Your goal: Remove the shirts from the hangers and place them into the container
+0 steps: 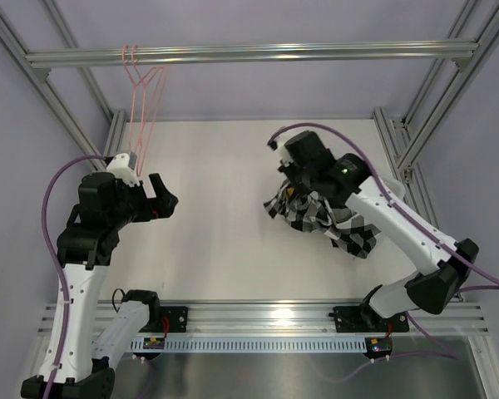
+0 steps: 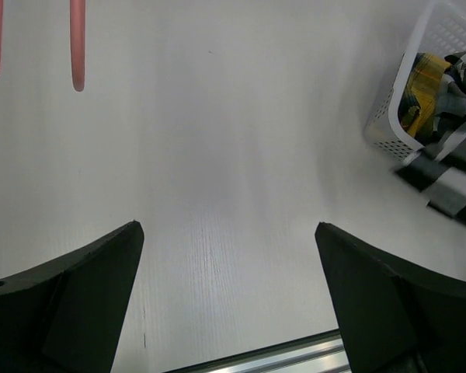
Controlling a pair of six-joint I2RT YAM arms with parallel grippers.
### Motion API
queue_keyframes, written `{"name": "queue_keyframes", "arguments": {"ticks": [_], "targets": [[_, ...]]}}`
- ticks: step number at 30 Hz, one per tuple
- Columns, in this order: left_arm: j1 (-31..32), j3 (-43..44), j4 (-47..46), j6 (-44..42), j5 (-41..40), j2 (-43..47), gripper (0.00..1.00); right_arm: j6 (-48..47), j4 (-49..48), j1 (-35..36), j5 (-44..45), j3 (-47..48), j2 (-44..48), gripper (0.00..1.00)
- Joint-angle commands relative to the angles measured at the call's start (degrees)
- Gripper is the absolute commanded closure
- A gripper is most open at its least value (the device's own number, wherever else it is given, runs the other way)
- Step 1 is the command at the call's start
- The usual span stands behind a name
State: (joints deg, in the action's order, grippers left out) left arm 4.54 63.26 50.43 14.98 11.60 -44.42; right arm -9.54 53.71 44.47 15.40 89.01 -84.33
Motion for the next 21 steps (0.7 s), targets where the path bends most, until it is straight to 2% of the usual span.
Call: {"name": "queue_keyframes", "arguments": {"ticks": [1,5,11,15,21], "targets": [[-0.23,1.86,-2.62,0.40,1.50,-0.49,0.01,3.38,-0.62,-6.57,10.94,2.74,2.68,1.00],[-0.23,1.95,-2.97,0.66,1.85,-0.75,0.01,7.68,-3.18,-15.18,15.44,3.10,1.82,1.00],[-0.23,2.04,-2.97,0.49,1.85,-0.75,0.01,16.83,-6.42,-20.65,15.80,-0.76,-2.93,1.00],[-0.23,1.42,-2.97,0.40,1.76,-0.49,0.01,17.89,-10.03,-20.82,11.33,-6.21,-8.90,1.00],[-0.23,1.25,-2.62,-0.04,1.15,-0.14,0.01,20.26,-11.18,-20.82,-0.71,-11.14,-20.24,1.00]]}}
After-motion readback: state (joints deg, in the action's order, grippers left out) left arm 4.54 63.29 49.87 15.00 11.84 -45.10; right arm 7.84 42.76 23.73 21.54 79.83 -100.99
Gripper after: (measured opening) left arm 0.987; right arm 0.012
